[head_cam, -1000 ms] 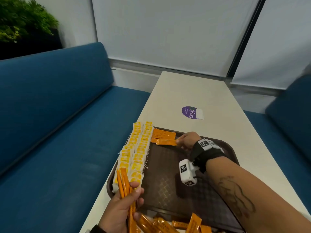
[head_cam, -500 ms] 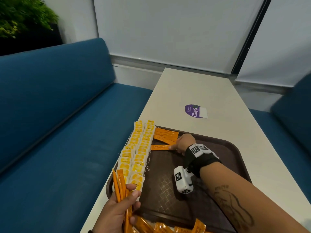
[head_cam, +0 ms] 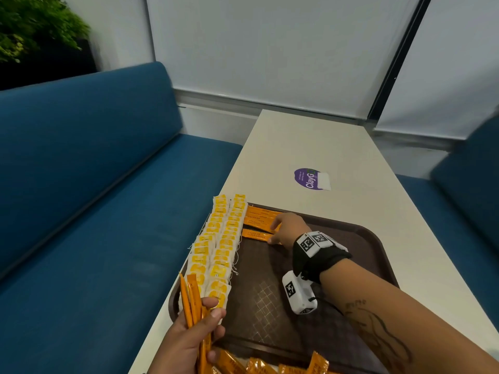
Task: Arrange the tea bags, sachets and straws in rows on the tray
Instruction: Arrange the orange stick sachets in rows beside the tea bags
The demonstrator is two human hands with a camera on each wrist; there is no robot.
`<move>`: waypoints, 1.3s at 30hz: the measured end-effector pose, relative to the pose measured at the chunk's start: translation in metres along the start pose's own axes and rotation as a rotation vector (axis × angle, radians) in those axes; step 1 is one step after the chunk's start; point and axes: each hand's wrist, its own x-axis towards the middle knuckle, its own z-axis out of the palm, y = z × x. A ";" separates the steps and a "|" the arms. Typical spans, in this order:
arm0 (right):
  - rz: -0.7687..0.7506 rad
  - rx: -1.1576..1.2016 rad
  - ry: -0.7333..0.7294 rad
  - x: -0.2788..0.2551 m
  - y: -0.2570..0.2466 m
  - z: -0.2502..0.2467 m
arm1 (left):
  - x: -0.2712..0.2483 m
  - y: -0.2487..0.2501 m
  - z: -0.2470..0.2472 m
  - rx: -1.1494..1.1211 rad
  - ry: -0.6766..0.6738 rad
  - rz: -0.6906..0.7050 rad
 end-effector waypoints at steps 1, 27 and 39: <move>-0.013 -0.015 -0.018 -0.001 -0.002 0.000 | 0.000 0.000 0.000 0.004 0.000 0.003; -0.002 -0.259 -0.049 0.032 -0.028 -0.004 | -0.004 0.002 -0.003 0.038 0.010 0.019; 0.038 -0.283 0.020 0.037 -0.032 -0.004 | -0.003 0.001 -0.003 0.044 0.023 0.034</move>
